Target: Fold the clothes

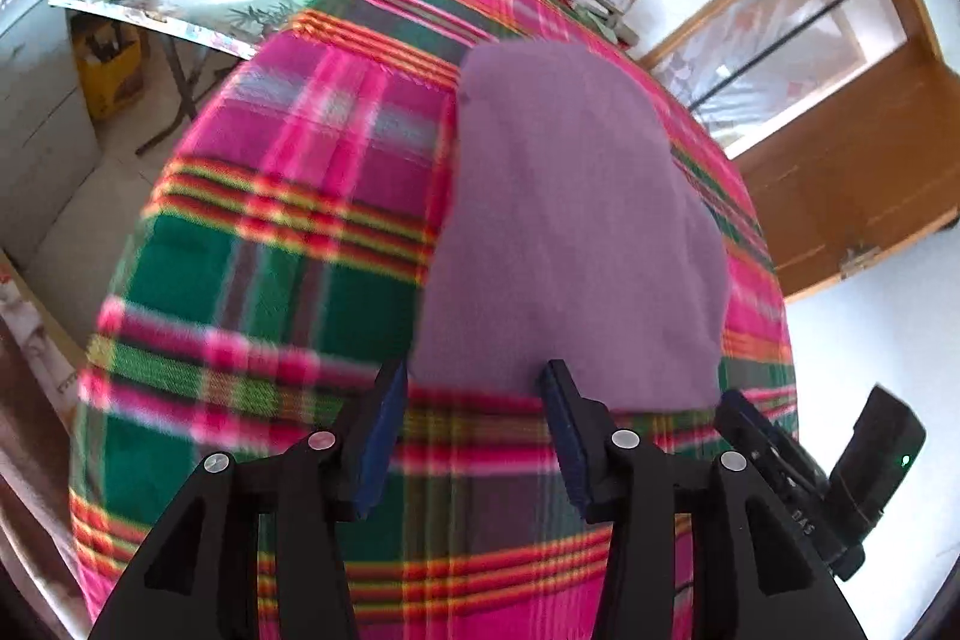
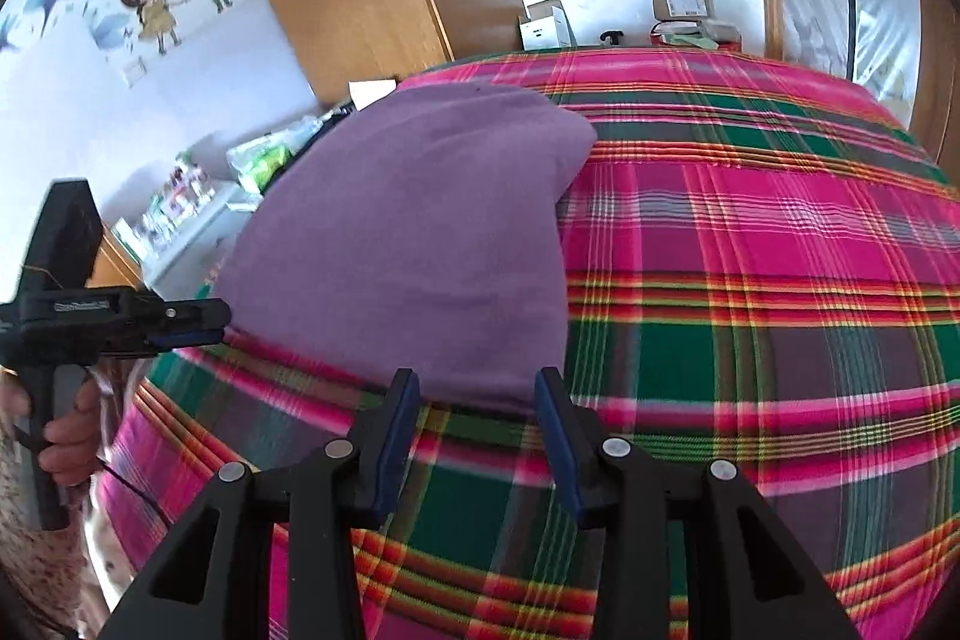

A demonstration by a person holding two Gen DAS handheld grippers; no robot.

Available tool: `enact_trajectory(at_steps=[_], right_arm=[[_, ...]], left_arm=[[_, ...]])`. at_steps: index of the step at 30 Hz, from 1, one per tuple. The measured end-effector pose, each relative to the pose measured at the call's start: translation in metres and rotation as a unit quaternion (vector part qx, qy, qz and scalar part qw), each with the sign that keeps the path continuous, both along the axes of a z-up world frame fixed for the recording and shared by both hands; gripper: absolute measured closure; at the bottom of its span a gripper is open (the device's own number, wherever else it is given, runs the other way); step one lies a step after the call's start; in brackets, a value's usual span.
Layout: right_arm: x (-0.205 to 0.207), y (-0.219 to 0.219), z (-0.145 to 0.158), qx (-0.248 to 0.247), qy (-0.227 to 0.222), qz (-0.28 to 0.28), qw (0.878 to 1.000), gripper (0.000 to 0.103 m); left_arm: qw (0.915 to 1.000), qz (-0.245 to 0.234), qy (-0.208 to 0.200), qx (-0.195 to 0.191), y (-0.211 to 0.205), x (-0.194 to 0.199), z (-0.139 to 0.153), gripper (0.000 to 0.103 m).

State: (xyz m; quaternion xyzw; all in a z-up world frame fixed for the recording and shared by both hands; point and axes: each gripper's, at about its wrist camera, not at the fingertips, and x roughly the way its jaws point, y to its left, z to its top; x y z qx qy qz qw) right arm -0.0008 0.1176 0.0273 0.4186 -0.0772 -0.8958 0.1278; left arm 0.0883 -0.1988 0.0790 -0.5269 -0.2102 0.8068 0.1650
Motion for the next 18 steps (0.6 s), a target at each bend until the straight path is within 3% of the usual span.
enact_trajectory(at_steps=[11, 13, 16, 18], right_arm=[[0.01, -0.023, -0.01, 0.019, -0.017, -0.004, 1.0, 0.061], [0.011, -0.029, -0.011, 0.027, -0.018, -0.002, 0.999, 0.059], [0.012, -0.038, -0.013, 0.046, -0.019, -0.005, 0.999, 0.048], [0.014, -0.043, -0.013, 0.062, -0.016, -0.009, 0.998, 0.048]], left_arm=[[0.9963, 0.002, 0.039, -0.076, 0.032, 0.027, 0.001, 0.054], [0.996, -0.002, 0.039, -0.081, 0.038, 0.029, -0.001, 0.054], [0.9937, 0.001, 0.044, -0.103, 0.047, 0.03, -0.003, 0.054], [0.9913, 0.006, 0.051, -0.121, 0.052, 0.033, -0.005, 0.054]])
